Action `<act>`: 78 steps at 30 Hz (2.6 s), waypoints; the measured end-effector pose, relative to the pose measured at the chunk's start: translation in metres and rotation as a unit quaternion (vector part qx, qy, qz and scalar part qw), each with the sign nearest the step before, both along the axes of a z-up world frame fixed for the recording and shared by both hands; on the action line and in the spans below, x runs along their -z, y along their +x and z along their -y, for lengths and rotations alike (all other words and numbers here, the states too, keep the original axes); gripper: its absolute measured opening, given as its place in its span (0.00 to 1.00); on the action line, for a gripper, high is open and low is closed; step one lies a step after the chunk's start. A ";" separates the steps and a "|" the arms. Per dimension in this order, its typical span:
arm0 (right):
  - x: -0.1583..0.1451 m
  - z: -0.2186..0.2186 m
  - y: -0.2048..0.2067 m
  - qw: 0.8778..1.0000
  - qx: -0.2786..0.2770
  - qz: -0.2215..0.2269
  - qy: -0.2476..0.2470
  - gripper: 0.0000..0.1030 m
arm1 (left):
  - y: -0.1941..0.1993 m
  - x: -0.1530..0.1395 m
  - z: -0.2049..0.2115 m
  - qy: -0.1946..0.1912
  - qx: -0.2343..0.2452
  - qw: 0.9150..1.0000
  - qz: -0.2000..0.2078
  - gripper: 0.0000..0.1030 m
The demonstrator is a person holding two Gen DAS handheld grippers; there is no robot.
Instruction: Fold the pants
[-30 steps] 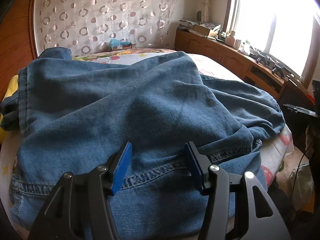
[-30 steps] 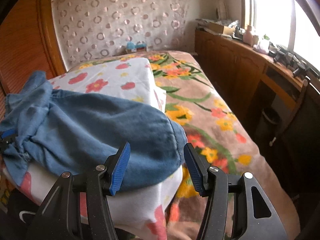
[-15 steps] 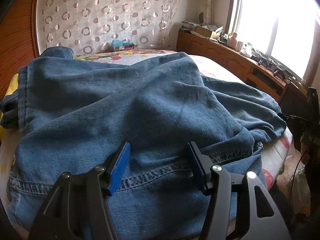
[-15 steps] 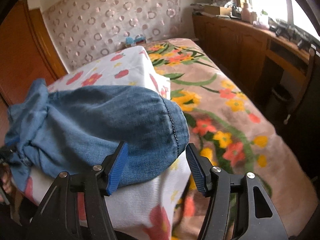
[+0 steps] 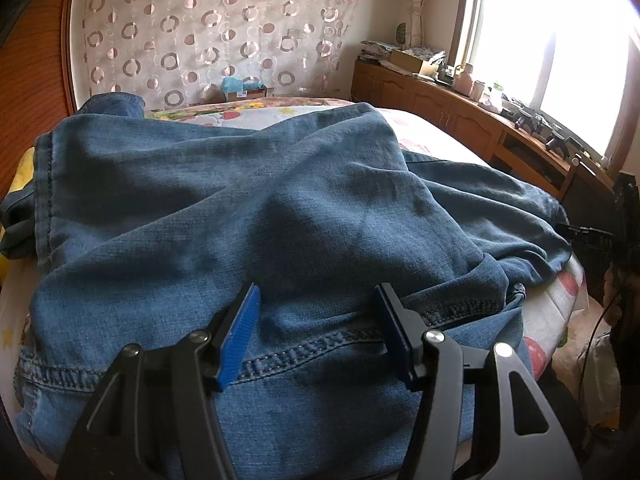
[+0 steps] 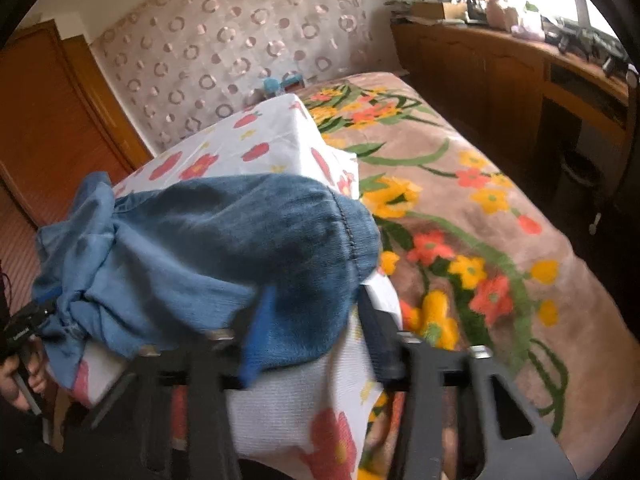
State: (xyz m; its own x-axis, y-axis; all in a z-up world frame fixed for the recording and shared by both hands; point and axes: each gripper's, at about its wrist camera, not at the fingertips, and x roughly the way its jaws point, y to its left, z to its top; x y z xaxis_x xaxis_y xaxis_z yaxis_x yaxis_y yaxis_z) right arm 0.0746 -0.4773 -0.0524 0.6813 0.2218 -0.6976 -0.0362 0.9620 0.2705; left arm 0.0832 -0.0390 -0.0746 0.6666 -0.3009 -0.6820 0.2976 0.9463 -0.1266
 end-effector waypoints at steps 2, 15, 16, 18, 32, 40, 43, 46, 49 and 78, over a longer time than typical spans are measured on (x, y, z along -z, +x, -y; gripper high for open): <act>-0.008 0.000 -0.003 1.000 -0.001 0.012 -0.004 0.10 | 0.001 -0.001 -0.001 -0.001 0.003 1.000 -0.002 0.57; -0.114 -0.049 -0.017 0.989 -0.054 0.133 -0.043 0.05 | -0.013 -0.032 -0.018 -0.017 -0.001 1.000 0.000 0.57; -0.123 -0.057 -0.017 0.987 -0.063 0.143 -0.045 0.05 | -0.016 -0.037 -0.022 -0.019 -0.004 1.000 0.004 0.57; -0.143 -0.076 -0.016 0.982 -0.087 0.162 -0.047 0.04 | -0.021 -0.047 -0.028 -0.022 -0.009 1.000 0.013 0.57; -0.211 -0.291 0.000 0.919 -0.321 0.223 -0.041 0.04 | -0.058 -0.086 -0.076 -0.027 -0.046 0.997 0.064 0.57; -0.167 -0.339 0.026 0.923 -0.349 0.159 -0.042 0.41 | -0.058 -0.075 -0.092 -0.029 -0.059 0.997 0.051 0.57; -0.155 -0.328 0.029 0.929 -0.334 0.149 -0.050 0.41 | -0.055 -0.068 -0.092 -0.029 -0.057 0.997 0.043 0.57; -0.139 -0.315 0.031 0.937 -0.319 0.131 -0.062 0.41 | -0.052 -0.059 -0.089 -0.027 -0.052 0.998 0.035 0.57; -0.119 -0.302 0.032 0.943 -0.305 0.107 -0.072 0.41 | -0.050 -0.052 -0.084 -0.028 -0.045 0.998 0.030 0.57; -0.064 -0.293 0.048 0.950 -0.311 0.029 -0.009 0.02 | -0.035 -0.053 -0.064 -0.007 0.002 0.999 0.052 0.09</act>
